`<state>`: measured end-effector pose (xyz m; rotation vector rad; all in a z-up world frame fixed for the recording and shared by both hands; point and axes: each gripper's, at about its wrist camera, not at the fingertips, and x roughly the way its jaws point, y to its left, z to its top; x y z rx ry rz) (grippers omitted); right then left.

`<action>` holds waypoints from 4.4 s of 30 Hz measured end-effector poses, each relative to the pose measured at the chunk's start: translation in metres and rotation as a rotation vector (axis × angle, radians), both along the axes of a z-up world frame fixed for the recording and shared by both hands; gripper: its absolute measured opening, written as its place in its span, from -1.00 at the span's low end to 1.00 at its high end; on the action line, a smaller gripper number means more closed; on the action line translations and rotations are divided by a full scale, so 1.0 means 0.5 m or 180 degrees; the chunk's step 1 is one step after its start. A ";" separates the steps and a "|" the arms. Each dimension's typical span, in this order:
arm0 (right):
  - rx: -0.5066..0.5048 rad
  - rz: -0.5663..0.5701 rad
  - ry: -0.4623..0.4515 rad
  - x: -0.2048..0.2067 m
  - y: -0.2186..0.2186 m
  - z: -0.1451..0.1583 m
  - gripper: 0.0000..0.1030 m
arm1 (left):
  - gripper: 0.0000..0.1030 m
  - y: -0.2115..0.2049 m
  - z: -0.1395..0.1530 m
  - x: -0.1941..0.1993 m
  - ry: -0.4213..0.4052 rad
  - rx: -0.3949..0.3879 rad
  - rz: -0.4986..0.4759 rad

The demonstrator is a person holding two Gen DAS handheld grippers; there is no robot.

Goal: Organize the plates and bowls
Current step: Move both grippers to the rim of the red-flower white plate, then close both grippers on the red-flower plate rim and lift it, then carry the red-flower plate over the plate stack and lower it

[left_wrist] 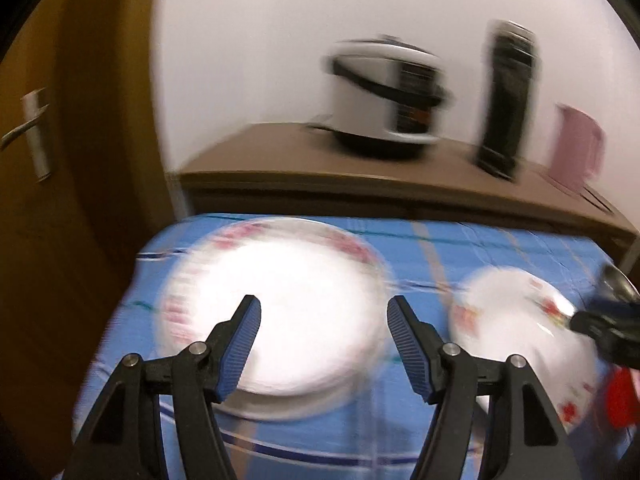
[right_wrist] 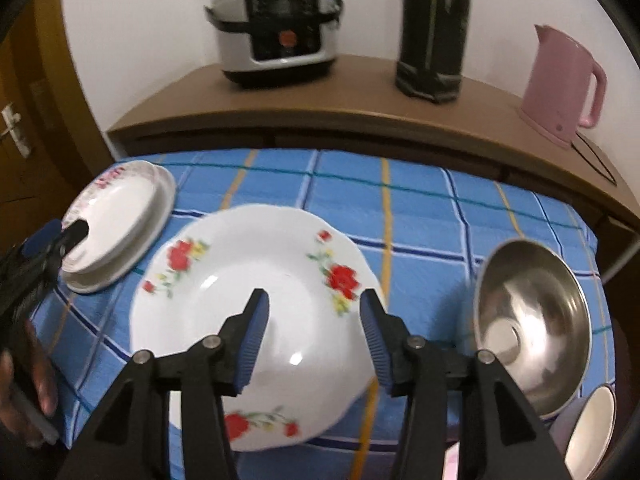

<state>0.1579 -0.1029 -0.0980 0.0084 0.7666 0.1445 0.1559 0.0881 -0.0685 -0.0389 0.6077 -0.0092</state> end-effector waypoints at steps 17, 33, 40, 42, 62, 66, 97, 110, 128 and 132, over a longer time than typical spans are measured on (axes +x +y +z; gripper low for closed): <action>-0.0363 0.0126 0.0343 0.028 0.001 -0.025 -0.01 | 0.32 -0.108 -0.054 0.035 0.0467 -0.0074 -0.0652; -0.0030 0.0355 0.0293 0.022 0.044 -0.015 -0.08 | -0.09 -0.084 -0.066 0.031 0.0602 -0.0145 -0.0603; 0.0041 0.0317 0.0074 0.002 0.074 -0.022 -0.19 | -0.13 -0.043 -0.064 0.017 0.0571 -0.0225 -0.0461; 0.0109 0.0265 0.0042 0.006 0.074 -0.024 -0.15 | -0.13 -0.044 -0.064 0.016 0.0570 -0.0191 -0.0452; 0.0401 0.0305 -0.0462 -0.022 0.056 -0.044 -0.43 | -0.13 -0.025 -0.053 0.005 0.0381 -0.0327 -0.0343; 0.0486 0.0330 -0.0545 -0.032 0.049 -0.038 -0.43 | -0.13 -0.021 -0.047 -0.007 0.0262 -0.0391 -0.0353; 0.0445 0.0569 -0.0801 -0.032 0.104 0.027 -0.43 | -0.13 0.046 -0.009 -0.021 -0.0314 -0.0417 -0.0016; 0.0411 0.0679 -0.0968 -0.026 0.142 0.074 -0.43 | -0.13 0.087 0.023 -0.016 -0.0462 -0.0388 0.0100; 0.0399 0.0823 -0.1218 0.013 0.219 0.161 -0.43 | -0.13 0.153 0.048 0.001 -0.0566 -0.0426 0.0360; 0.0395 0.0848 -0.1211 0.027 0.239 0.168 -0.43 | -0.13 0.170 0.054 0.008 -0.0588 -0.0416 0.0412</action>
